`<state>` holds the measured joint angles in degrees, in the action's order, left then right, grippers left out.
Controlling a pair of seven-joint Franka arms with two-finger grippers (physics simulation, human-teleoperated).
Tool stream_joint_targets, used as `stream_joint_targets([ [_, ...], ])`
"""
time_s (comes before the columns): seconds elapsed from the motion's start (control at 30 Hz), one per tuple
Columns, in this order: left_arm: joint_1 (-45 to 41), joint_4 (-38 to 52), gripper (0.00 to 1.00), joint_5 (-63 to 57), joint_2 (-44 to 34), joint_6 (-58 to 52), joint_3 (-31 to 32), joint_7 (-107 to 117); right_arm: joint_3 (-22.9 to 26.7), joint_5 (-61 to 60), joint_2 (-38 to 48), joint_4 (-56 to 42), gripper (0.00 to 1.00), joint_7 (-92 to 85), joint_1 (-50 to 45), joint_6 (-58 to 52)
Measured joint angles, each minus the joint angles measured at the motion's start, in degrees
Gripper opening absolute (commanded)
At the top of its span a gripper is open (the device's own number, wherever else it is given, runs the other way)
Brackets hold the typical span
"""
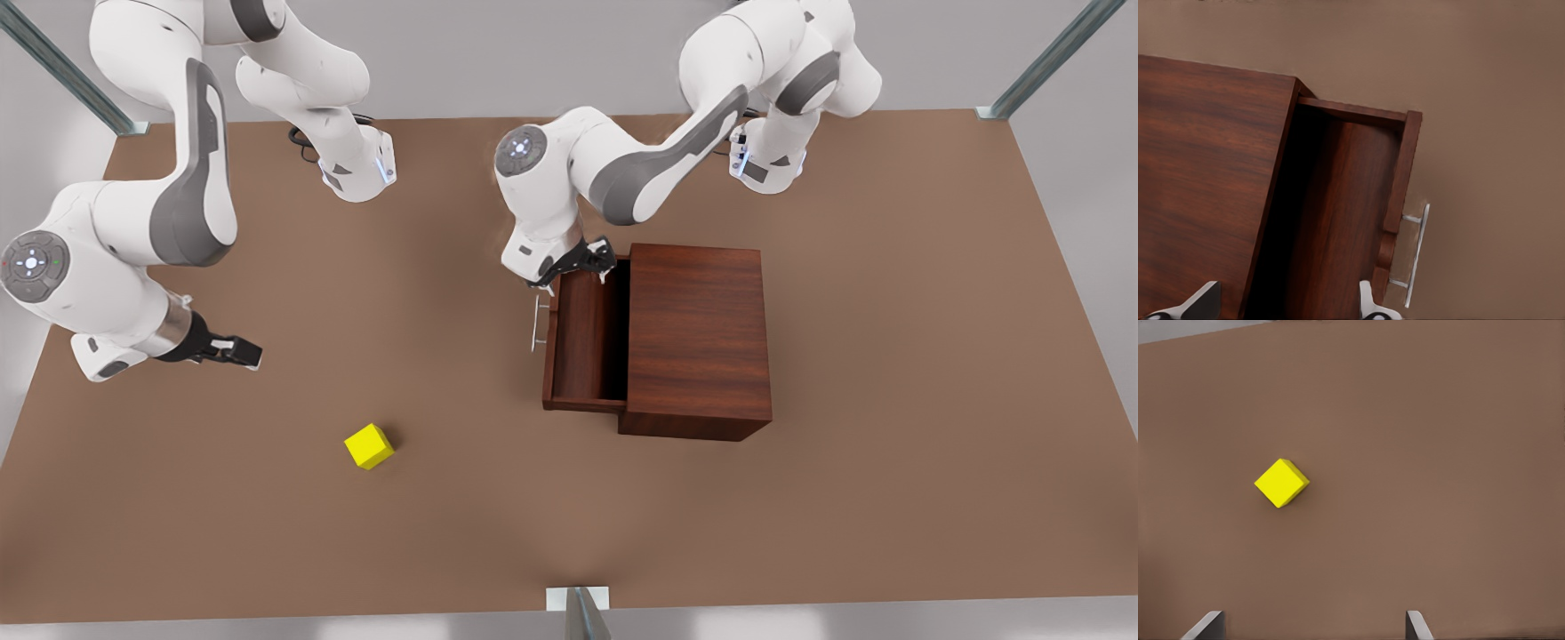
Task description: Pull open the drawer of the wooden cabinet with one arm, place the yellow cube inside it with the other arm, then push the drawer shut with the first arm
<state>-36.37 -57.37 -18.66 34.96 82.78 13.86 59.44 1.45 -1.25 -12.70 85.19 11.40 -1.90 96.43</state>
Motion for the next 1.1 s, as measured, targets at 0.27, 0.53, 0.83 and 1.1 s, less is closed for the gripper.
stream_joint_targets([
  [0.27,34.1,-34.3,1.00,12.9,-26.9,5.6,-3.3,-20.8,0.3,1.7,-10.9,-8.0,1.00,17.6,-3.6,5.7],
  [0.53,34.4,-30.2,1.00,16.9,-26.9,9.6,-7.1,-36.0,0.2,1.4,-21.2,-14.1,1.00,31.9,-4.0,9.4],
  [0.83,27.9,-23.8,1.00,21.2,-23.9,4.2,-17.9,-48.6,0.1,-0.7,-23.3,-3.1,1.00,47.6,-5.3,21.8],
  [1.1,27.8,-23.6,1.00,20.7,-23.4,2.4,-18.1,-55.3,0.1,-2.7,-26.5,-0.9,1.00,57.8,-5.8,27.0],
])
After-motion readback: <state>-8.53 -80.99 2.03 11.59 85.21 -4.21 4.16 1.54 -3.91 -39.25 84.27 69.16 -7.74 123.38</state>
